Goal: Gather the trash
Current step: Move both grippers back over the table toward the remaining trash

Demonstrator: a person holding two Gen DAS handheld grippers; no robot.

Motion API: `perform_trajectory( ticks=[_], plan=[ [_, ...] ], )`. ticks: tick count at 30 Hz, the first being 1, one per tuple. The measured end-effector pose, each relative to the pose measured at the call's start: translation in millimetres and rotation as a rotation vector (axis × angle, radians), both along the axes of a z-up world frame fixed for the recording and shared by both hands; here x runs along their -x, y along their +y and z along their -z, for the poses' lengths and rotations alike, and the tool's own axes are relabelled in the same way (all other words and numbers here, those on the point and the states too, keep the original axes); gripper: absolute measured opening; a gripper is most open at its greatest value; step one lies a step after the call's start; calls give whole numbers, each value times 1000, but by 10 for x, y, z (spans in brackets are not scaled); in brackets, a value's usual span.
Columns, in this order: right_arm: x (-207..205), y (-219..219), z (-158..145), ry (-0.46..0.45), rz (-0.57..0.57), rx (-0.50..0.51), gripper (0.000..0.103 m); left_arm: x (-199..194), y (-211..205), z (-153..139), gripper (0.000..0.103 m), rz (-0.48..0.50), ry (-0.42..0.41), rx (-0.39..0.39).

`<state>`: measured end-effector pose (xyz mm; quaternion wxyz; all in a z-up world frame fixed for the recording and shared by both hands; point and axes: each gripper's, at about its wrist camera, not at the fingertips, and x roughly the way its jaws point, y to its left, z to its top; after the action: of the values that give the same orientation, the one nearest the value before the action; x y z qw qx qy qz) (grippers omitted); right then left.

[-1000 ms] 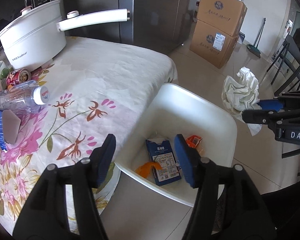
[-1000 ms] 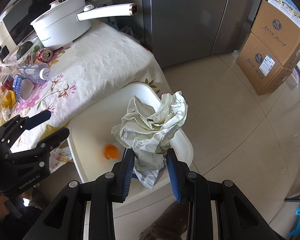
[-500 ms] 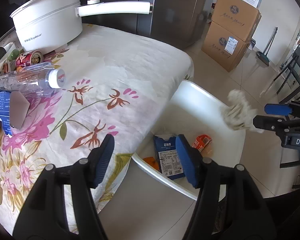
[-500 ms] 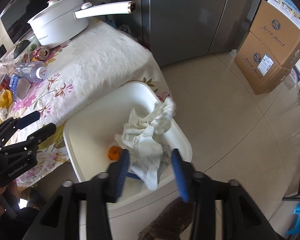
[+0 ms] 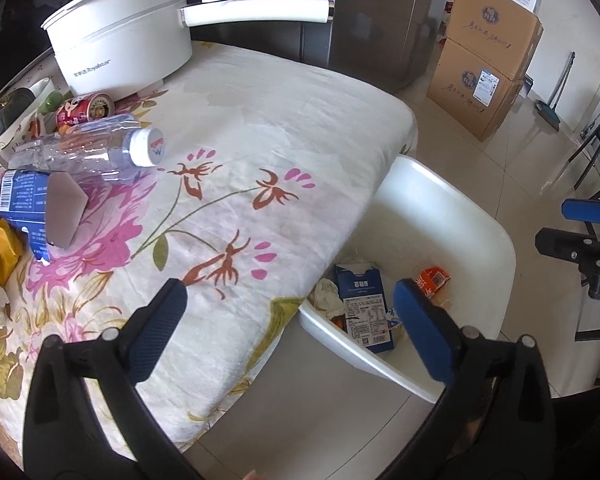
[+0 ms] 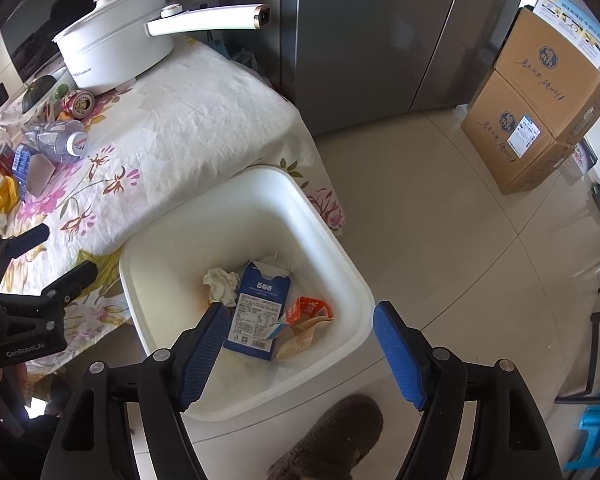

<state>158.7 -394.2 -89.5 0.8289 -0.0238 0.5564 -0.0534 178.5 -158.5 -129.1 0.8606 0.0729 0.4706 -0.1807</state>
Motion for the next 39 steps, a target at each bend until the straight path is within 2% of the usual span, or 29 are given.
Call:
perform_trajectory(
  ticks=[4, 9, 13, 15, 17, 18, 25, 31, 39],
  plan=[
    [-9, 10, -6, -2, 2, 1, 80, -10, 83, -14, 103, -14, 8, 17],
    [-32, 48, -16, -4, 1, 8, 83, 2, 165, -26, 103, -28, 9, -1],
    [-88, 38, -25, 4, 47, -52, 87, 10, 284, -77, 103, -48, 2, -2],
    [-124, 43, -23, 13, 64, -74, 92, 12, 366, -99, 103, -64, 0, -3],
    [-168, 90, -32, 15, 74, -71, 103, 24, 451, -118, 103, -80, 1, -10],
    [-182, 121, -42, 8, 70, -66, 103, 32, 499, -127, 103, -86, 1, -14],
    [-317, 580, -83, -27, -26, 42, 103, 91, 933, -235, 103, -128, -8, -16],
    [-395, 1056, -71, -21, -111, 43, 103, 139, 1414, -256, 103, -205, 7, -28],
    [-496, 1599, -114, -48, -174, 37, 103, 199, 2185, -309, 103, -368, 3, 64]
  ],
)
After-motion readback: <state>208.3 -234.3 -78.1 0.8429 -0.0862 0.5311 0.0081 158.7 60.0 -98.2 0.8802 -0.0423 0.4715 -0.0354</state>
